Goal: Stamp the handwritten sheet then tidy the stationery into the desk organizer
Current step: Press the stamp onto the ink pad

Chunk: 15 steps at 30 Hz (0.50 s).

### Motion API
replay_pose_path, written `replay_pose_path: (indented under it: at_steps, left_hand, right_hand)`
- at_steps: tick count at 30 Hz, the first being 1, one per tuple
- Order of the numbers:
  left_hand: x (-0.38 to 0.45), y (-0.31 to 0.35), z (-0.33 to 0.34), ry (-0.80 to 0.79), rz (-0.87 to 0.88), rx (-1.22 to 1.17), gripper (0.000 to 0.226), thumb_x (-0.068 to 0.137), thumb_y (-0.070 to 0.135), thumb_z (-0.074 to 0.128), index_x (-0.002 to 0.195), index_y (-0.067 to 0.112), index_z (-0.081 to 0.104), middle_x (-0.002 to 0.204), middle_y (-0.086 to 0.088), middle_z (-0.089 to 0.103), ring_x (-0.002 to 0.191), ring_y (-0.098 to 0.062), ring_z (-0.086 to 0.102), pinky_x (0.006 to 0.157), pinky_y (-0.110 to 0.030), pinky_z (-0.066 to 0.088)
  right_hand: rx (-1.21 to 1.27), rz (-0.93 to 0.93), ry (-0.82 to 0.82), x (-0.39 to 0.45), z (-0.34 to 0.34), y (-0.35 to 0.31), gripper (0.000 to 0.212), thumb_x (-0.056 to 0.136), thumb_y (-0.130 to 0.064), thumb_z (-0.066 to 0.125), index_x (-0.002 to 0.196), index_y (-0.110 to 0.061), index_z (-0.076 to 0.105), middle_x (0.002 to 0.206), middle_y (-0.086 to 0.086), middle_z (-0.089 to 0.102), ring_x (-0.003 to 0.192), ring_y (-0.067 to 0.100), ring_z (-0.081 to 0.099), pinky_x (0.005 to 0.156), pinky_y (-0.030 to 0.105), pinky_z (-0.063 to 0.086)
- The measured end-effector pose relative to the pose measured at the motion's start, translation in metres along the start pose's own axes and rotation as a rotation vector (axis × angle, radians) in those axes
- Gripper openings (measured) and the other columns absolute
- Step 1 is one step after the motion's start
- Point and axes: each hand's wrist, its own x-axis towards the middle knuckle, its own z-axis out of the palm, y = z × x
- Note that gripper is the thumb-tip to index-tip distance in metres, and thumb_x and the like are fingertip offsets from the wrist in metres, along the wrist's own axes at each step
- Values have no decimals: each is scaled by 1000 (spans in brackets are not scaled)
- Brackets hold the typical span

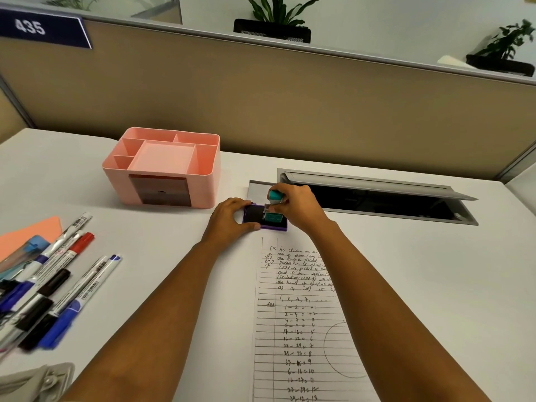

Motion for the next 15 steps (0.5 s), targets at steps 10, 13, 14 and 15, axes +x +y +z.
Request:
replay_pose_path:
  at_steps: [10,13,14,15]
  left_hand:
    - [1,-2,0,-3,11,5,62,66,30,81,123,17,58,124,-5,56,118,-22,48,102,-34,40]
    - [1,-3,0,-1,17,8,62,66,30,81,122,16,58,124,-5,56,117,-22,49,102,-34,40]
    - [1,-3,0,-1,16,7,62,66,30,81,123,16,58,123,-5,56,117,-22,49,101,-33,40]
    - [1,-3,0,1,18,5,62,66,30,81,122,16,58,123,-5,56,117,-22,49,101,-33,40]
  right_hand:
    - [-17,-69,-33,0,-4,9,35,83,-17,69,116,-12,61,114,9,66,106,25,60,80,22,44]
    - [-18,-84,-50,1,-6,11,35,82,-18,70,116,-13,61,113,9,66,105,24,60,78,19,42]
    - [-19,-87,-46,2,-6,11,35,82,-18,70,116,-12,61,112,9,66,104,24,60,77,19,42]
    - [-24,-86,-42,3,-6,11,35,82,-18,70,115,-12,61,112,9,67,104,25,60,77,20,42]
